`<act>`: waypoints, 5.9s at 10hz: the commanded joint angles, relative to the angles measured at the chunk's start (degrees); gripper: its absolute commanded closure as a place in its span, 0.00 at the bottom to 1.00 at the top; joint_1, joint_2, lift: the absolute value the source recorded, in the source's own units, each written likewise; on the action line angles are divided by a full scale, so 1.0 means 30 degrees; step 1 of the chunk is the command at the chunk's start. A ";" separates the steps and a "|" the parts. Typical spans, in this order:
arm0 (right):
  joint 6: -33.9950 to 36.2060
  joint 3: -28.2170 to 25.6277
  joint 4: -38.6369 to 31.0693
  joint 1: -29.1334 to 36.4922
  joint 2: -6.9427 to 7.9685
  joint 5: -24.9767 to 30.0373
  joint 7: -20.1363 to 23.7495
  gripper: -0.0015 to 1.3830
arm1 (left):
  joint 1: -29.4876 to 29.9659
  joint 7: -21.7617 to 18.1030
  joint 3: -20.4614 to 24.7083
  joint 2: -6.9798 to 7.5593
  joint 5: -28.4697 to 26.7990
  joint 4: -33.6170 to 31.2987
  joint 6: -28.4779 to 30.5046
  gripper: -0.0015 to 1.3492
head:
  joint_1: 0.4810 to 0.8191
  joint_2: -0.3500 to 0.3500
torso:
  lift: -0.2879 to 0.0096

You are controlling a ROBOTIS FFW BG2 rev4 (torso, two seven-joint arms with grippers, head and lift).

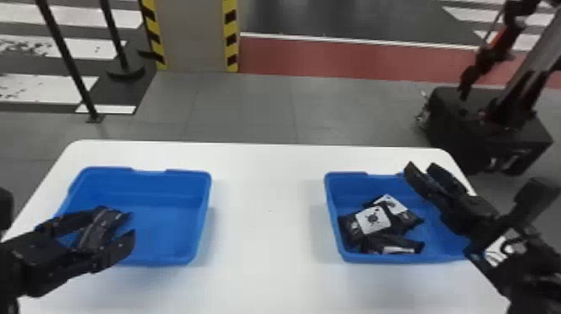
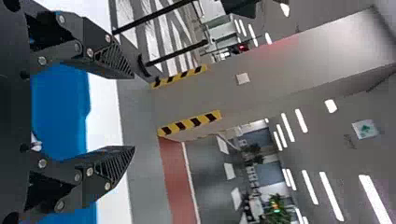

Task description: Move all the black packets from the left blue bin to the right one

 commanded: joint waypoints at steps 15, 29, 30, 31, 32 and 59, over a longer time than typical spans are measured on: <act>-0.3376 0.1725 -0.5973 0.6643 0.3341 0.2103 0.0504 0.31 | -0.6936 0.3892 -0.1124 0.0633 -0.4909 1.0021 0.0986 0.13 | 0.63 0.75 | 0.60; -0.2439 0.3161 -0.5598 0.5377 0.3194 0.0228 0.1354 0.31 | -0.3748 0.1460 -0.2677 0.0223 0.0863 0.1958 -0.0561 0.89 | 0.63 0.65 | 0.60; -0.2111 0.3395 -0.5411 0.4815 0.3165 0.0140 0.1735 0.31 | -0.3889 0.1372 -0.3468 0.0252 0.1566 0.2146 -0.2155 0.89 | 0.63 0.61 | 0.60; -0.1689 0.3630 -0.5317 0.4205 0.3194 0.0111 0.2086 0.31 | -0.4076 0.1285 -0.4346 0.0252 0.2064 0.2802 -0.3092 0.89 | 0.63 0.59 | 0.60; -0.1454 0.3805 -0.5317 0.3784 0.3194 0.0023 0.2292 0.31 | -0.4498 0.1109 -0.5225 0.0252 0.2328 0.3693 -0.3561 0.89 | 0.63 0.56 | 0.60; -0.2251 0.0173 0.2183 -0.0060 0.0528 -0.0241 0.0504 0.90 | -0.0701 0.0904 -0.3761 -0.0128 0.5843 0.3036 -0.4780 0.13 | 0.63 0.24 | 0.60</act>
